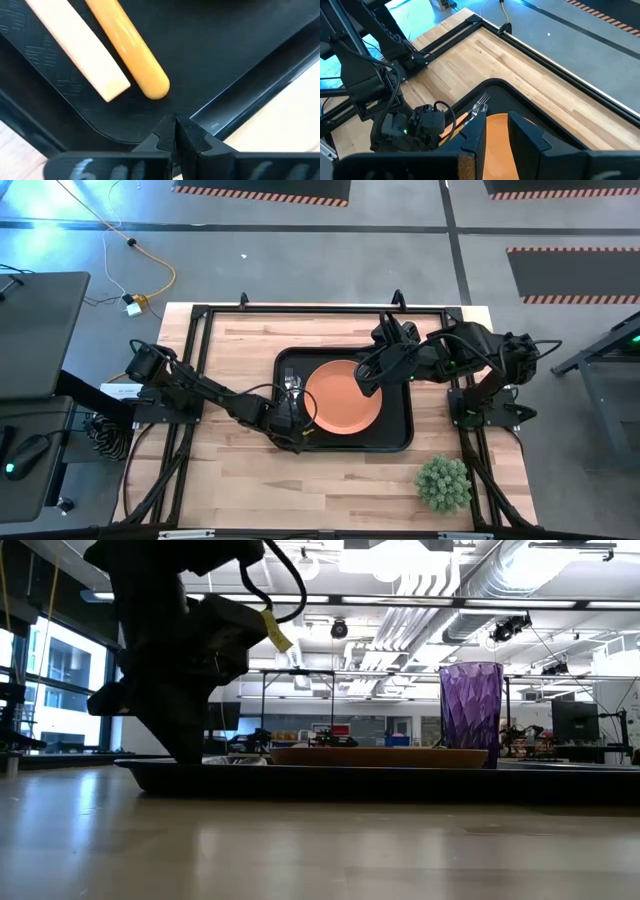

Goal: Pick and place plate/cup/fork/spoon on tray
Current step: Put the yellow spoon on the black tray between the orange fork and orange plate

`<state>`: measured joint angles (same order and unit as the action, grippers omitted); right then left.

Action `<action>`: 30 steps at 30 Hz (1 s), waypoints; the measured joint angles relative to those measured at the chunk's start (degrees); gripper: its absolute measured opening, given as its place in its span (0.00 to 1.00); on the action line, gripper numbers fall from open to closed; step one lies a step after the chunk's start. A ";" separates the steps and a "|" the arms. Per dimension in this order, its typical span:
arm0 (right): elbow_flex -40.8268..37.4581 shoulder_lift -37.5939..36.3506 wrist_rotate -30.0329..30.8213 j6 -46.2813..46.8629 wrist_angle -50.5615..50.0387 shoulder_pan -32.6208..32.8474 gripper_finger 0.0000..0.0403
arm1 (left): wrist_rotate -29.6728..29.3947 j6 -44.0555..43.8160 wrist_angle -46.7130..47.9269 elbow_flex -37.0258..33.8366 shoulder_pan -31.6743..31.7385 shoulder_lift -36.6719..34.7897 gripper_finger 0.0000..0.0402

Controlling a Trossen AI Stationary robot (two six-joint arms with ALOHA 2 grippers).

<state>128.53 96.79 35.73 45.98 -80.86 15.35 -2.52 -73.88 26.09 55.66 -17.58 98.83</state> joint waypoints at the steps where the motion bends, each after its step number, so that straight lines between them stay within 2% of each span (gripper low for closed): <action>1: 0.00 0.00 0.00 0.00 -0.03 0.00 0.18 | 0.00 0.02 0.04 0.00 0.04 0.00 0.00; 30: 0.00 0.00 0.70 -0.02 -0.37 0.00 0.18 | 0.40 1.63 -0.59 0.00 3.30 1.77 0.00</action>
<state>128.53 96.79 36.42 45.95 -81.23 15.35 -2.13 -72.26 25.49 55.66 -14.29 100.60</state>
